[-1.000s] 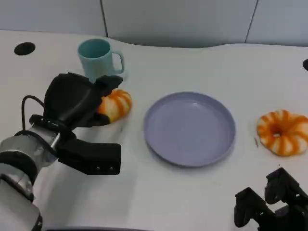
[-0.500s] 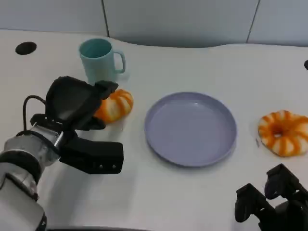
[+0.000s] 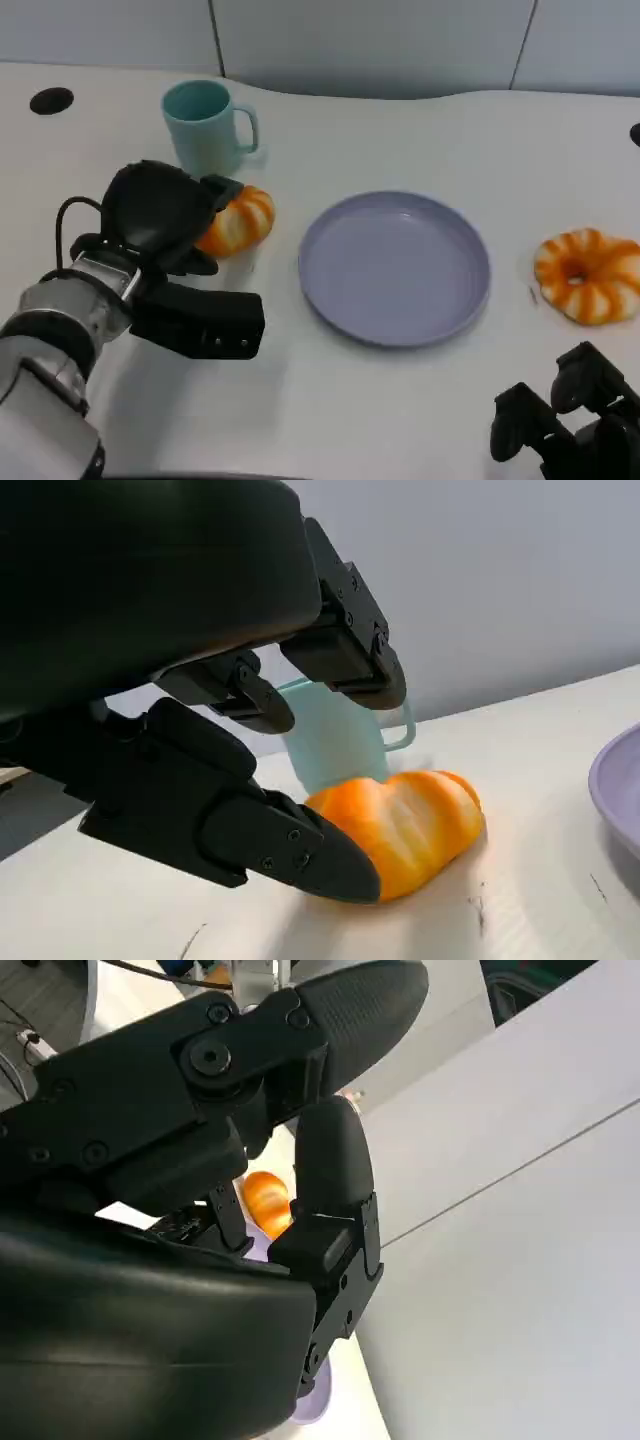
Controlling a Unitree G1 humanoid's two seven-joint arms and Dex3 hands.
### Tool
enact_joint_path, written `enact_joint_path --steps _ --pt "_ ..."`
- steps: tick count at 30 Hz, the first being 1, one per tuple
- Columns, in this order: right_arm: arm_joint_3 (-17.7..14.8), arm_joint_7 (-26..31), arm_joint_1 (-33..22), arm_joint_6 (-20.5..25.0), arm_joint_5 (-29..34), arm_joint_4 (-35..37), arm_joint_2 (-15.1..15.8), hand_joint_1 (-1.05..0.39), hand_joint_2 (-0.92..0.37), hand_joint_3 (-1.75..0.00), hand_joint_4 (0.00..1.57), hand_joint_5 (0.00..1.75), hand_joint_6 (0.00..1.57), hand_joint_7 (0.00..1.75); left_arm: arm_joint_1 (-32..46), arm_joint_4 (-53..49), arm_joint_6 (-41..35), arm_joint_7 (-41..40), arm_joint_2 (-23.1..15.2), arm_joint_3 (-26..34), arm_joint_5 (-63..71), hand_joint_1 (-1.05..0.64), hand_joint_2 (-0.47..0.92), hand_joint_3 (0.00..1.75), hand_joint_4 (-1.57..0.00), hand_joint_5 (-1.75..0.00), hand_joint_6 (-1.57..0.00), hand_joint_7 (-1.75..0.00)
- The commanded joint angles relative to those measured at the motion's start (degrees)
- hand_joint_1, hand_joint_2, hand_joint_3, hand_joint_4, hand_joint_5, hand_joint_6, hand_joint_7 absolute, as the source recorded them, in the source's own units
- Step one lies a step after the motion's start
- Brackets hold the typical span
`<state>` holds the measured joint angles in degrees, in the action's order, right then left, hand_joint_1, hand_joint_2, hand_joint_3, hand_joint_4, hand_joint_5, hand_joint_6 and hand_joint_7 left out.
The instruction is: Grasp the bread from the table and place it into the plate.
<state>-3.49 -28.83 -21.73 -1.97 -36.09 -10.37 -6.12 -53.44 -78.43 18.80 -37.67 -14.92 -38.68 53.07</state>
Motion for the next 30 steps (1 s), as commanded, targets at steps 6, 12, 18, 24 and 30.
enact_joint_path --steps 6,12,18,24,30 --pt "0.0 0.3 -0.3 0.3 0.0 -0.7 0.5 -0.46 -0.85 0.0 0.79 1.75 0.64 1.75 -1.1 -0.2 -0.4 0.7 -0.4 -0.3 -0.2 -0.76 0.86 0.0 -0.63 0.0 -0.63 0.0" --pt "0.0 0.3 -0.3 0.3 0.0 -0.7 0.5 -0.46 -0.85 0.0 0.79 1.75 0.64 1.75 -1.1 -0.2 -0.4 0.7 -0.4 -0.3 -0.2 -0.76 0.87 0.0 -0.63 0.0 -0.63 0.0" --pt "-0.2 -0.6 0.5 0.0 -0.2 0.6 0.5 -0.47 -0.86 0.0 0.8 1.75 0.65 1.75 -1.3 -0.9 -3.8 6.5 0.5 -0.4 -0.2 -0.75 0.89 0.01 -0.47 0.0 -0.48 0.0" --pt "0.6 -1.6 -2.7 0.1 -1.6 -1.5 0.0 -0.46 -0.85 0.0 0.77 1.75 0.65 1.75 -1.2 -1.1 -6.1 13.8 1.5 -0.6 -0.5 -0.6 0.89 0.0 -0.45 -0.01 -0.43 0.0" --pt "0.6 -1.8 -2.7 -0.3 -1.9 -1.2 0.2 -0.46 -0.85 0.0 0.77 1.75 0.65 1.75 -0.7 -1.2 -7.4 13.6 2.0 -0.6 -0.5 -0.47 0.86 0.0 -0.55 -0.04 -0.49 -0.02"
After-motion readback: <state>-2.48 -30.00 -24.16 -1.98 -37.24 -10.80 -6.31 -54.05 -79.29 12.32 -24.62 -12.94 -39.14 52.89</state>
